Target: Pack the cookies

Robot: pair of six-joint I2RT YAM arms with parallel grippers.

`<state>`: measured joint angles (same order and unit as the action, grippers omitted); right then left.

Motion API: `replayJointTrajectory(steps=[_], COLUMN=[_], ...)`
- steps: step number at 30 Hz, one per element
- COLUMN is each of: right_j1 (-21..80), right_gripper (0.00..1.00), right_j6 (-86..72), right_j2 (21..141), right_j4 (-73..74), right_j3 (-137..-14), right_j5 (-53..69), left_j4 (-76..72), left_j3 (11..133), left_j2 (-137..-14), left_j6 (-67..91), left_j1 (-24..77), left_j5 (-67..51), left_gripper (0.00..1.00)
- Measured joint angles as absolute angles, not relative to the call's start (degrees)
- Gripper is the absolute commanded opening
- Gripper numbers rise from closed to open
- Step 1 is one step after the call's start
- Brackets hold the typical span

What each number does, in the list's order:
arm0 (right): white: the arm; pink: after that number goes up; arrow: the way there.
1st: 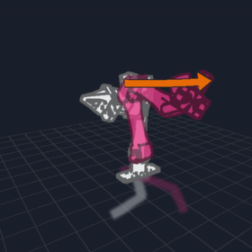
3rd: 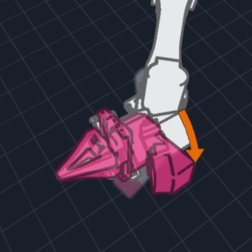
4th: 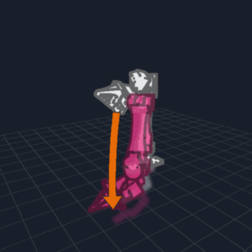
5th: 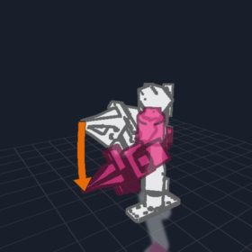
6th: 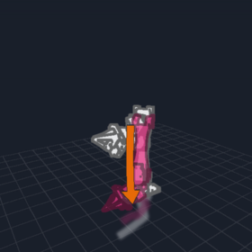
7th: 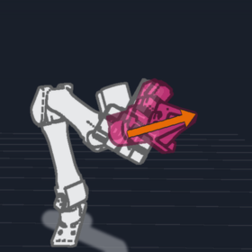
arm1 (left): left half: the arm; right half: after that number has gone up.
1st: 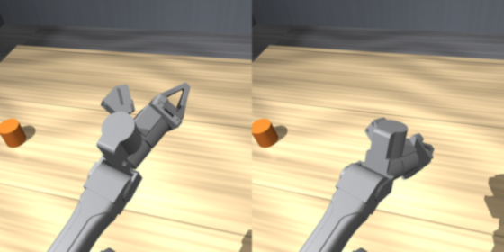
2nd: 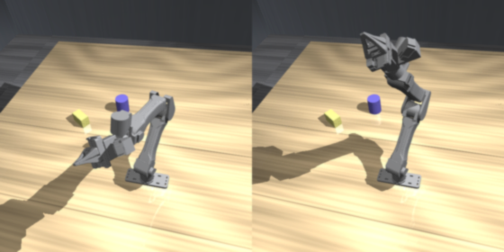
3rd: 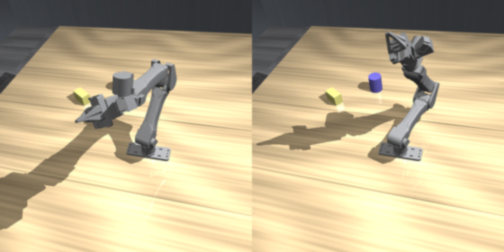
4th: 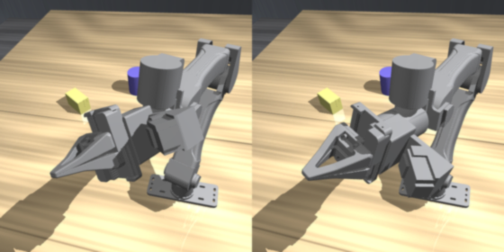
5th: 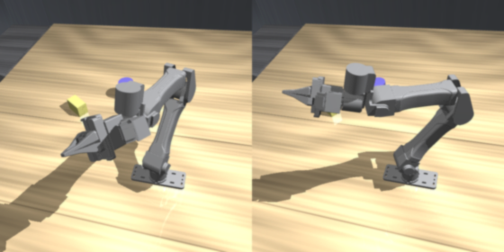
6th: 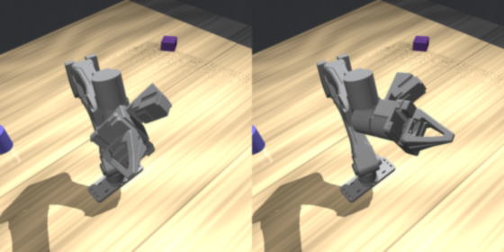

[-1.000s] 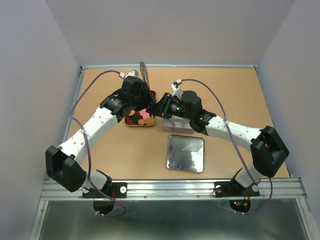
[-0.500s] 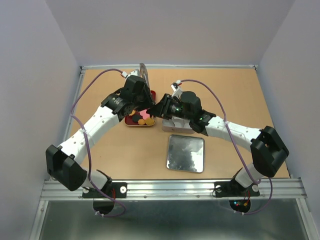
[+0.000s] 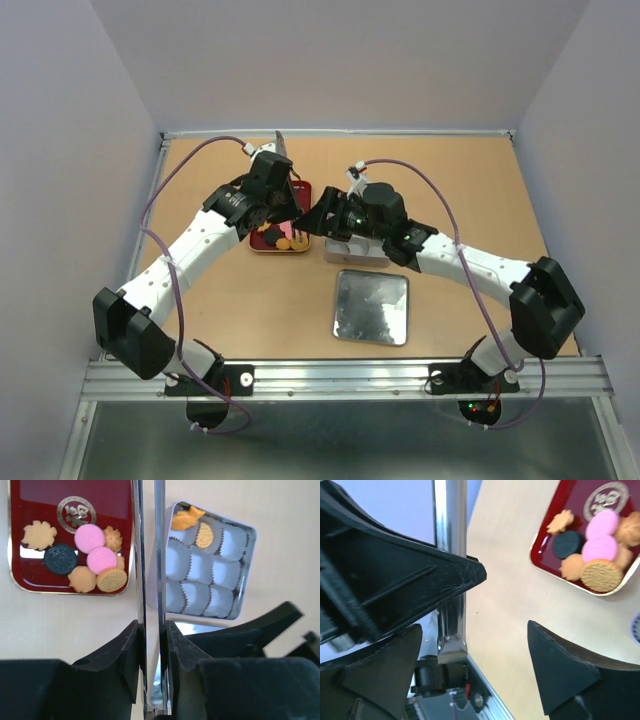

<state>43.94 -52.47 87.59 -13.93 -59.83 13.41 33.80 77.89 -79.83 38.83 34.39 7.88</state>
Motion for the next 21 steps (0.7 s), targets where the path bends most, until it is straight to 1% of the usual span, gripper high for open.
replayJointTrajectory(steps=[4,8,9,10,12,17,21], right_j1=[44.0,43.9,43.9,43.9,43.9,43.9,43.9], right_gripper=[0.94,0.96,0.96,0.97,0.98,0.99,0.99], right_j6=[-48.5,-45.0,-44.5,-44.2,-43.5,-43.2,-43.0], right_j2=[82.1,71.7,68.9,67.0,61.7,55.4,54.9], right_j4=[-9.1,-5.0,-3.8,-2.8,0.0,4.6,7.3], right_j3=[-58.8,-55.4,-54.3,-53.6,-51.5,-48.6,-47.8], right_j5=[10.6,6.2,4.9,4.0,1.7,-2.3,-3.6], left_j4=[38.2,43.8,44.6,45.5,46.9,48.8,49.1], left_j3=[77.9,77.9,77.8,77.5,76.8,72.6,69.8], left_j2=[-79.9,-79.9,-79.9,-79.9,-79.8,-79.7,-79.8], left_j6=[35.3,31.3,30.5,29.6,28.2,26.0,25.5], left_j1=[34.4,34.2,34.0,33.8,33.2,31.6,31.0], left_j5=[8.1,8.1,7.9,7.7,7.3,6.5,6.2], left_gripper=[0.18,0.18,0.23,0.25,0.25,0.25,0.25])
